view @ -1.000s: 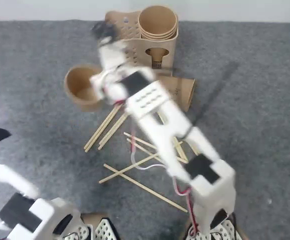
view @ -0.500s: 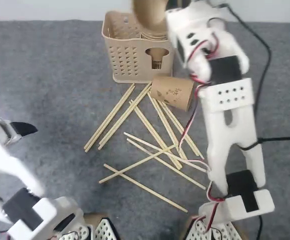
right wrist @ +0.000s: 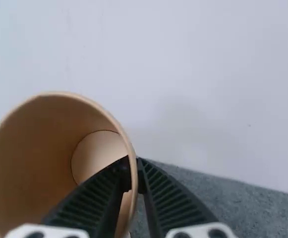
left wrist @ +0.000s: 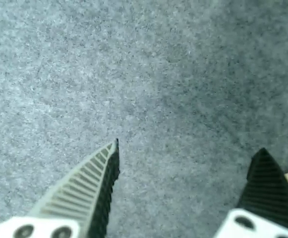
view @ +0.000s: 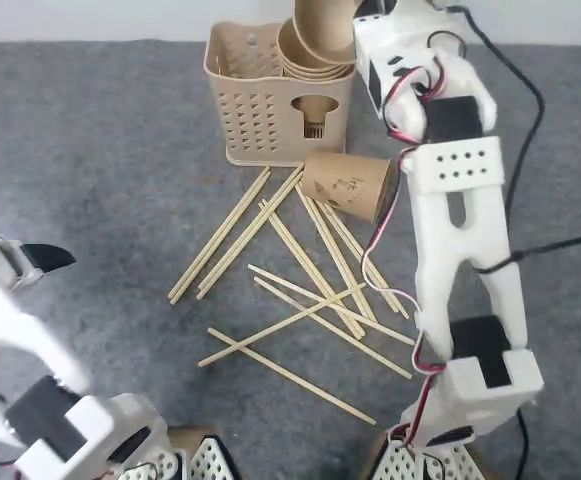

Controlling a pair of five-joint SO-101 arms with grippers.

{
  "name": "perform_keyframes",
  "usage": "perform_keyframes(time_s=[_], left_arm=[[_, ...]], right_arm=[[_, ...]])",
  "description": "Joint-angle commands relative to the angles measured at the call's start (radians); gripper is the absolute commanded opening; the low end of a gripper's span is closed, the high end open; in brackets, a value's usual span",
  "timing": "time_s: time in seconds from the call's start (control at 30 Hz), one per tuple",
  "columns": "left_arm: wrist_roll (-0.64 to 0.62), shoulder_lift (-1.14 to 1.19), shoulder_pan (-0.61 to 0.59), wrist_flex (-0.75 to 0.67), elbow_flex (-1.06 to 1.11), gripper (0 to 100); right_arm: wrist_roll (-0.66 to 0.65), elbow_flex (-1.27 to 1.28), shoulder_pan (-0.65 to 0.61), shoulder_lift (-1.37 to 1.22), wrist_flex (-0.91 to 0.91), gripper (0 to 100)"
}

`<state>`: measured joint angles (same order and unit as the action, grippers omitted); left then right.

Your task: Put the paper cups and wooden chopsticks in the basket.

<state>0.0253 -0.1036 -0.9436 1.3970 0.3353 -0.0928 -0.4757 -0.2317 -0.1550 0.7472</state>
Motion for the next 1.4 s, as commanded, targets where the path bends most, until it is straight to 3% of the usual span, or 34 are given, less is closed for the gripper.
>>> perform_keyframes(time_s=[0.0,0.13,0.33,0.67,0.87,1.03,1.13,1.37], left_arm=[[-0.011,-0.052,0.005,-0.021,-0.004,39],[-0.011,-0.052,0.005,-0.025,-0.004,39],[-0.011,-0.057,0.008,-0.06,0.031,39],[-0.011,-0.058,0.009,-0.087,0.056,39],[-0.011,-0.058,0.023,-0.089,0.048,39],[-0.017,-0.06,0.132,0.04,-0.021,39],[-0.031,-0.06,0.249,0.137,-0.085,39],[-0.101,-0.06,0.532,0.18,-0.186,39]], right_arm=[[-0.012,-0.051,0.025,-0.01,-0.05,0.8],[-0.009,-0.051,0.027,-0.03,-0.054,2.6],[-0.009,-0.051,0.007,-0.027,-0.042,24.0],[-0.008,-0.078,0.012,0.054,-0.018,24.1],[-0.006,-0.078,0.028,0.209,0.145,23.4],[-0.012,-0.078,0.028,0.364,0.377,13.2],[-0.012,-0.074,0.031,0.443,0.506,12.8],[-0.012,-0.061,0.185,0.591,0.687,0.7]])
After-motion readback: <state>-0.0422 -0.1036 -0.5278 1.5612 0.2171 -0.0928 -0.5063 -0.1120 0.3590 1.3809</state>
